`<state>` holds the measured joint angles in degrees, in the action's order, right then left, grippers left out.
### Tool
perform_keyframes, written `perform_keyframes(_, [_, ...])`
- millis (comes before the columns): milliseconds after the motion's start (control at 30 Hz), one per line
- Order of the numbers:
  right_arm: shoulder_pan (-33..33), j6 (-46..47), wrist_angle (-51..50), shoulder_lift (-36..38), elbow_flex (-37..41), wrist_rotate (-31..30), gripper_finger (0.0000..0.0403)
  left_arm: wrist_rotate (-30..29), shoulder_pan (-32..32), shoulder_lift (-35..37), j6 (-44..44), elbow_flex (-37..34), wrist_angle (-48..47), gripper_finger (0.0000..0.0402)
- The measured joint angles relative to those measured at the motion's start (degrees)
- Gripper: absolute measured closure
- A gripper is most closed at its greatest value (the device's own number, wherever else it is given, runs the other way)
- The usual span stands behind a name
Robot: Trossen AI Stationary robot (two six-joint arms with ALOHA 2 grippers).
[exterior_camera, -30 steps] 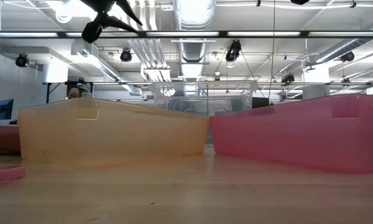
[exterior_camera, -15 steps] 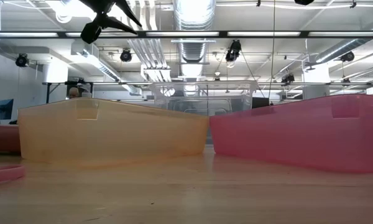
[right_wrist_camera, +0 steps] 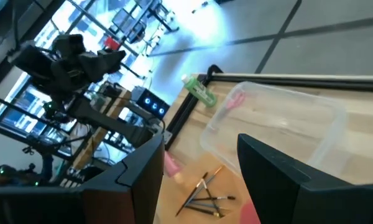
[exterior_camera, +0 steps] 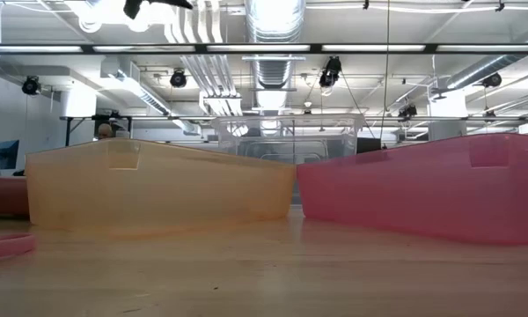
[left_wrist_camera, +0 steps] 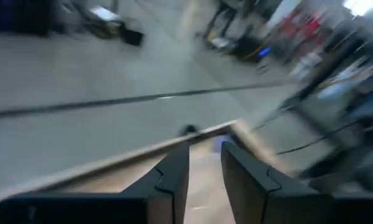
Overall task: Pick & Place Paint Supplies
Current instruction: Put the green paint bottle into the transparent bin
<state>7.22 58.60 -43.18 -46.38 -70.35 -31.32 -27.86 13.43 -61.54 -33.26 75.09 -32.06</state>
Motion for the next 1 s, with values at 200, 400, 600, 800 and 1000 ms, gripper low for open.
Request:
perform_keyframes(200, [0.0,-0.43,-0.04,0.23,0.0,-0.36,0.0206,1.88,12.38,-10.1,-4.41,22.05,-37.77,0.03])
perform_keyframes(400, [0.0,-0.84,0.0,-0.07,0.0,-0.35,0.0206,11.26,24.18,-21.59,-0.4,35.63,-57.97,0.03])
perform_keyframes(600, [0.0,-1.21,0.09,0.52,0.0,-0.33,0.0206,16.21,29.76,-28.44,7.15,35.96,-57.7,0.03])
perform_keyframes(800, [0.01,-0.78,0.17,0.64,0.0,-0.32,0.0206,15.91,35.5,-33.29,9.33,31.26,-58.04,0.03])
perform_keyframes(1000, [0.0,-1.21,0.1,0.63,0.0,-0.32,0.0206,14.38,40.85,-34.03,8.42,23.84,-57.99,0.03])
